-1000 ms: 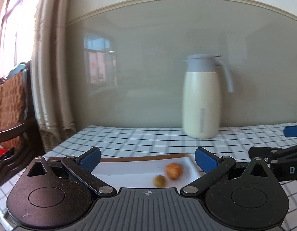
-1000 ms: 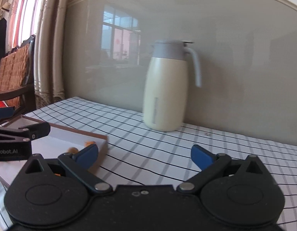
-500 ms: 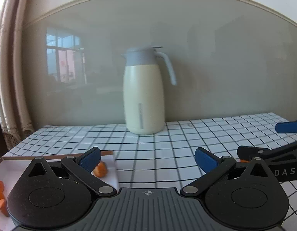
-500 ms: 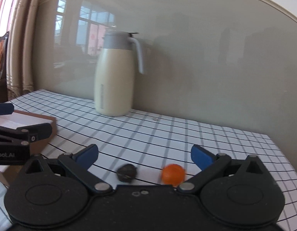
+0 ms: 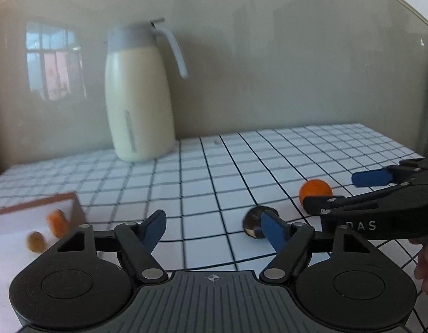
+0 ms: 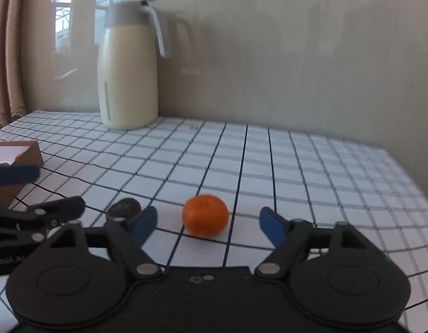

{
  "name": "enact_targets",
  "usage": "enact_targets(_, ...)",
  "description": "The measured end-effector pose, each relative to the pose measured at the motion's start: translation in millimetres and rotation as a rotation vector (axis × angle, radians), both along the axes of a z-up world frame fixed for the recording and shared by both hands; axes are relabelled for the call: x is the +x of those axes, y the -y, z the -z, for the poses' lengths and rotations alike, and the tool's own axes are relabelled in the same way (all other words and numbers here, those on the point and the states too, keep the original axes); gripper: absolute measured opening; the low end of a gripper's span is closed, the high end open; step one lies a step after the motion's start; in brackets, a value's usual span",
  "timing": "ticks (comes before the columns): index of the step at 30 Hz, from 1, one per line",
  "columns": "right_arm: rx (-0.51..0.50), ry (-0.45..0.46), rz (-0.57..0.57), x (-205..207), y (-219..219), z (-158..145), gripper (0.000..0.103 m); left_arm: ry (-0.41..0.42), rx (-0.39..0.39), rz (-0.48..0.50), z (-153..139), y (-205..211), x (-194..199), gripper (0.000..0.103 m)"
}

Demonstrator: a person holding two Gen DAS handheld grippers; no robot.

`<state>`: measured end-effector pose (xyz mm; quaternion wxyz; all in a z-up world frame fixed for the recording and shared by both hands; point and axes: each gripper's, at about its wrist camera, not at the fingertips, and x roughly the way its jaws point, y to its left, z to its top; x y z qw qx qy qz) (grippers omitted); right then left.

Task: Organize fruits
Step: 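Move both open grippers from the box toward the brown fruit and orange on the table, then grasp the dark brown fruit with the left gripper while the right gripper grasps the orange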

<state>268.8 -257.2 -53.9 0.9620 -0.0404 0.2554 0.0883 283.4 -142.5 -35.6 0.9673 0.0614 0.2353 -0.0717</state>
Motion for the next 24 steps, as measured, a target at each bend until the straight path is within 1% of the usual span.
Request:
enact_targets(4, -0.008, -0.023, -0.005, 6.3, -0.2, 4.6, 0.059, -0.039, -0.016, 0.016, 9.9, 9.2, 12.7, 0.068)
enact_targets(5, -0.005, -0.031, -0.007, 8.5, 0.2, 5.7, 0.057, -0.054, -0.019, 0.016, 12.3, 10.5, 15.9, 0.066)
enact_targets(6, -0.004, -0.033, -0.007, 10.7, 0.9, 6.7, 0.054, -0.063, -0.024, 0.019, 13.8, 11.7, 18.0, 0.066)
enact_targets(8, 0.003, -0.042, -0.010, 13.8, 3.1, 7.9, 0.052, -0.056, -0.032, 0.026, 14.4, 14.2, 19.7, 0.066)
enact_targets(9, 0.006, -0.041, -0.014, 14.6, 4.3, 8.0, 0.049, -0.054, -0.031, 0.031, 15.1, 15.9, 21.1, 0.066)
enact_targets(12, 0.046, -0.054, -0.028, 17.0, 12.1, 9.1, 0.047, -0.060, -0.052, 0.041, 14.7, 18.6, 23.5, 0.066)
enact_targets(15, 0.045, -0.058, -0.022, 18.0, 17.1, 8.0, 0.047, -0.074, -0.068, 0.064, 15.7, 22.4, 24.9, 0.066)
enact_targets(18, 0.055, -0.062, -0.025, 18.6, 19.7, 7.9, 0.045, -0.080, -0.077, 0.073, 15.7, 24.4, 26.6, 0.066)
enact_targets(21, 0.072, -0.074, -0.023, 20.3, 21.7, 9.7, 0.045, -0.110, -0.102, 0.086, 17.1, 23.9, 32.3, 0.066)
enact_targets(22, 0.076, -0.074, -0.023, 19.8, 22.1, 9.4, 0.042, -0.116, -0.109, 0.088, 17.6, 24.1, 33.2, 0.066)
enact_targets(24, 0.075, -0.077, -0.024, 19.0, 20.9, 9.3, 0.039, -0.130, -0.127, 0.101, 18.6, 25.3, 35.1, 0.059)
